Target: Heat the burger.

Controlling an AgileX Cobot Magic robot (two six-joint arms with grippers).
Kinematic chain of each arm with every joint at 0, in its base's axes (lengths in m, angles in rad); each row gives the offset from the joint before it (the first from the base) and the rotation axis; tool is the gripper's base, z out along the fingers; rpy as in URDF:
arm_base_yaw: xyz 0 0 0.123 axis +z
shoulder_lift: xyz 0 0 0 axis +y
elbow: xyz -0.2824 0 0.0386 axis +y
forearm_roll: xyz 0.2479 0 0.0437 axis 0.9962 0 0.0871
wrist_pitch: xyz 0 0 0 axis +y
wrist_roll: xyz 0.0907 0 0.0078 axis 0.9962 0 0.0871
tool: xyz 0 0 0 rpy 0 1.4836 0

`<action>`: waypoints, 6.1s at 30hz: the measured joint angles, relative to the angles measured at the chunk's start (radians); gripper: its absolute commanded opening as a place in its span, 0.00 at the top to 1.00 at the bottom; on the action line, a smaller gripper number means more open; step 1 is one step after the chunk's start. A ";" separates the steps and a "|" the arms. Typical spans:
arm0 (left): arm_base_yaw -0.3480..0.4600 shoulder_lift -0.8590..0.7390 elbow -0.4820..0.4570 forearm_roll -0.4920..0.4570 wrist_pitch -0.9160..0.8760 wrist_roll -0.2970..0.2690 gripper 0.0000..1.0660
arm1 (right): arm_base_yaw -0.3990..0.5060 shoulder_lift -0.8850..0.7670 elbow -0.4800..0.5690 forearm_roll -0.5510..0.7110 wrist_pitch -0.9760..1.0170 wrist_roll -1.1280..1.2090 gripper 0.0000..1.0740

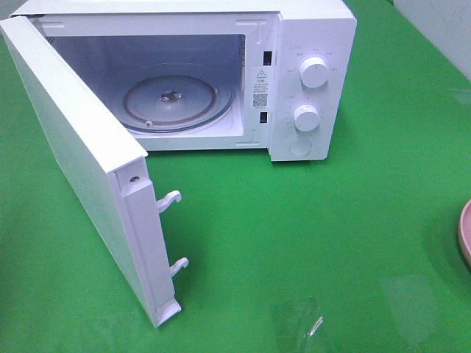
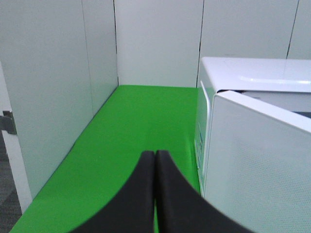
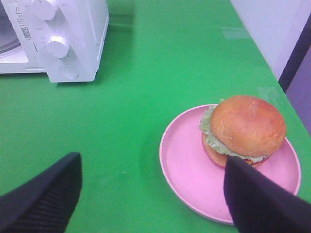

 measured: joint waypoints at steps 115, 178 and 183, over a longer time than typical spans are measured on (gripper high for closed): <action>-0.531 1.387 -0.661 0.180 -0.505 -0.176 1.00 | 0.000 0.000 0.000 0.000 0.000 -0.001 0.29; -0.779 1.084 -0.959 0.038 1.122 -0.157 0.07 | 0.000 0.000 0.000 0.000 -0.001 -0.001 0.29; -0.632 1.084 -0.959 0.031 1.232 -0.158 0.07 | 0.000 0.000 0.000 0.000 -0.001 -0.001 0.29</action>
